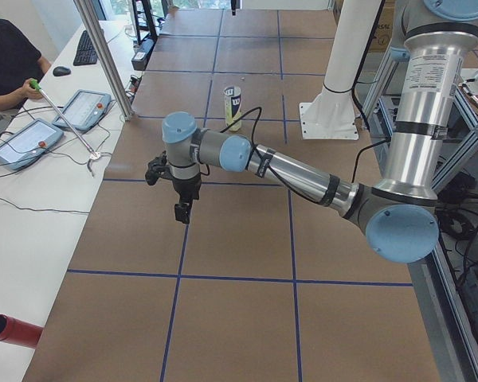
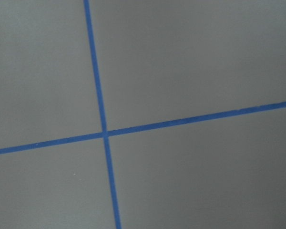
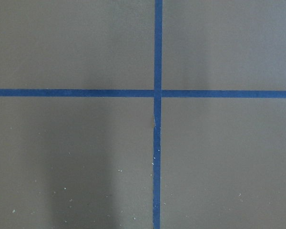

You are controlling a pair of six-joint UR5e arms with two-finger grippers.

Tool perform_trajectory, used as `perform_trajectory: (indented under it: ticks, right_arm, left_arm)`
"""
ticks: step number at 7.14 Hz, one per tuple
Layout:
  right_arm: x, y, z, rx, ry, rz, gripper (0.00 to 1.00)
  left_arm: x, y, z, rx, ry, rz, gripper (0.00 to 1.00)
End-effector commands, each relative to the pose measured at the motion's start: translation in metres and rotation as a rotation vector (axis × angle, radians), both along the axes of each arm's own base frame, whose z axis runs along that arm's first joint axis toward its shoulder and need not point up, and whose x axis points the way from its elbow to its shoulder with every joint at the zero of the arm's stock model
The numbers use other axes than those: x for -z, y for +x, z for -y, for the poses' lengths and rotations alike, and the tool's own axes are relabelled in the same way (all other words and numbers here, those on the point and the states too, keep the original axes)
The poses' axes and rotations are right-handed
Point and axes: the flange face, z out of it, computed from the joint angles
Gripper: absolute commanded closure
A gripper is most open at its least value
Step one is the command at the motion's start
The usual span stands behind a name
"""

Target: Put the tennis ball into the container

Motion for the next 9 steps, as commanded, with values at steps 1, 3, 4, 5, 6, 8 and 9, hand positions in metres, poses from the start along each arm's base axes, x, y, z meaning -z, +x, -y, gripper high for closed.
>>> perform_trajectory:
  ticks: [1, 3, 4, 5, 6, 8, 9]
  right_arm:
    - [0.000, 0.000, 0.000, 0.000, 0.000, 0.000, 0.00]
    - [0.000, 0.000, 0.000, 0.000, 0.000, 0.000, 0.00]
    - [0.000, 0.000, 0.000, 0.000, 0.000, 0.000, 0.00]
    - [0.000, 0.000, 0.000, 0.000, 0.000, 0.000, 0.00]
    - [0.000, 0.000, 0.000, 0.000, 0.000, 0.000, 0.00]
    - [0.000, 0.000, 0.000, 0.000, 0.000, 0.000, 0.00]
    - [0.000, 0.000, 0.000, 0.000, 0.000, 0.000, 0.00]
  left_arm:
    - [0.074, 0.075, -0.001, 0.097, -0.122, -0.033, 0.00]
    - [0.079, 0.120, -0.004, 0.066, -0.109, -0.137, 0.00]
    - [0.076, 0.154, -0.006, 0.095, -0.138, -0.176, 0.00]
    - [0.083, 0.194, -0.021, 0.104, -0.168, -0.203, 0.00]
    - [0.084, 0.229, -0.033, 0.111, -0.188, -0.192, 0.00]
    - [0.092, 0.287, -0.059, 0.145, -0.210, -0.206, 0.00]
    - [0.086, 0.305, -0.064, 0.143, -0.227, -0.213, 0.00]
